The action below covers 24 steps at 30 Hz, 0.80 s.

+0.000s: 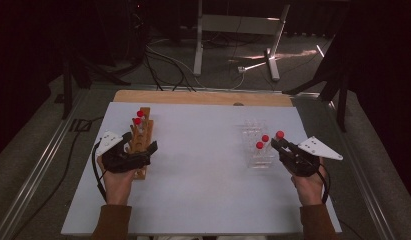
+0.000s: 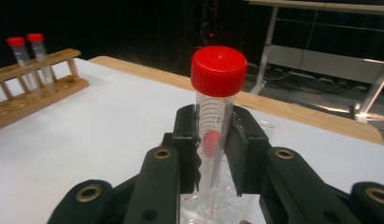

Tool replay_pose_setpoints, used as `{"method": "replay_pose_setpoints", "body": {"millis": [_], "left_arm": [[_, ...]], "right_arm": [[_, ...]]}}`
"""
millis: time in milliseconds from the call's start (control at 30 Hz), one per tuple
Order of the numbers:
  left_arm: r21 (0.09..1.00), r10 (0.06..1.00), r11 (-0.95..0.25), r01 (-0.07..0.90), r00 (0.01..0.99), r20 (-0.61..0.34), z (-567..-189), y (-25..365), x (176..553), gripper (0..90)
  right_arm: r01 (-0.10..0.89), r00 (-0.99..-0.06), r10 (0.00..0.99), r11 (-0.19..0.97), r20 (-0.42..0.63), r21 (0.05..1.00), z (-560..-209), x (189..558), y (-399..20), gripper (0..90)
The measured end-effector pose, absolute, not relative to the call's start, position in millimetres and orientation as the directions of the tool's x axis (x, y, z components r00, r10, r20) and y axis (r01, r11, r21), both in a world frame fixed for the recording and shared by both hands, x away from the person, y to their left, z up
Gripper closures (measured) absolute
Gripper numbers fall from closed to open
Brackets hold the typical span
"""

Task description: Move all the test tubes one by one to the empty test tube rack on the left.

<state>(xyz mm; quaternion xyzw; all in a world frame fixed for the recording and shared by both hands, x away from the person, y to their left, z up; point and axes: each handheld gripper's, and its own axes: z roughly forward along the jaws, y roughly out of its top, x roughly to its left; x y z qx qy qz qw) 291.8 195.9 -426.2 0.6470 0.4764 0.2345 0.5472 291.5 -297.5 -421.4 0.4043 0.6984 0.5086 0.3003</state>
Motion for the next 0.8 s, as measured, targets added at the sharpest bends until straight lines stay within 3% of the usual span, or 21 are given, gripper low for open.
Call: {"method": "replay_pose_setpoints", "body": {"millis": [367, 800], "left_arm": [[0.931, 0.851, 0.037, 0.363, 0.477, -0.219, -423, 181, 290, 0.6], [0.935, 0.8, -0.04, 0.352, 0.572, -0.181, -415, 133, 288, 0.7]], "right_arm": [[0.273, -0.567, 0.823, 0.195, -0.006, 0.942, -419, 286, -278, 74.2], [0.284, -0.627, 0.779, 0.218, 0.009, 0.934, -427, 288, -254, 74.1]]}}
